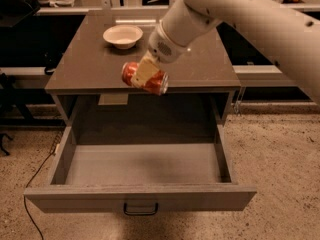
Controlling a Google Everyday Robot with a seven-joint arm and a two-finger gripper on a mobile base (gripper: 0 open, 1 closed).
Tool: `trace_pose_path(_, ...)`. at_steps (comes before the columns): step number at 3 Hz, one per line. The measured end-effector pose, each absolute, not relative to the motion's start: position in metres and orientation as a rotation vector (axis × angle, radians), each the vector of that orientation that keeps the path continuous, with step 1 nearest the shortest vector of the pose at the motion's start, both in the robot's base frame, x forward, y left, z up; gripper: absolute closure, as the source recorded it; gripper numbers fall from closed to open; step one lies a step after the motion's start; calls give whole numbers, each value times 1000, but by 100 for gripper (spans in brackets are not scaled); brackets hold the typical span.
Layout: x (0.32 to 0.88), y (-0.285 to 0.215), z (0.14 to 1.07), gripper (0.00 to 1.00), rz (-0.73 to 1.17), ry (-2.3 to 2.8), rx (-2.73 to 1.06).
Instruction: Place coke can into top drawer
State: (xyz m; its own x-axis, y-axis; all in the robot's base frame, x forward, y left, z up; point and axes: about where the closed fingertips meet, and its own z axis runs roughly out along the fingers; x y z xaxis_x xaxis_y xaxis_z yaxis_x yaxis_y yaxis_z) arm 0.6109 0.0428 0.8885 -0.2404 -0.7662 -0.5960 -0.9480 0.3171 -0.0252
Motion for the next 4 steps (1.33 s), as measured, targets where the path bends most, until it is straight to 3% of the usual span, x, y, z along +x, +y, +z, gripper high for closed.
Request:
trace_pose_path(2, 566, -33, 805, 100, 472, 2310, -1210)
trace_pose_path(3, 562, -33, 772, 100, 501, 2337, -1156)
trace_pose_path(4, 566, -14, 742, 81, 484, 2337, -1141)
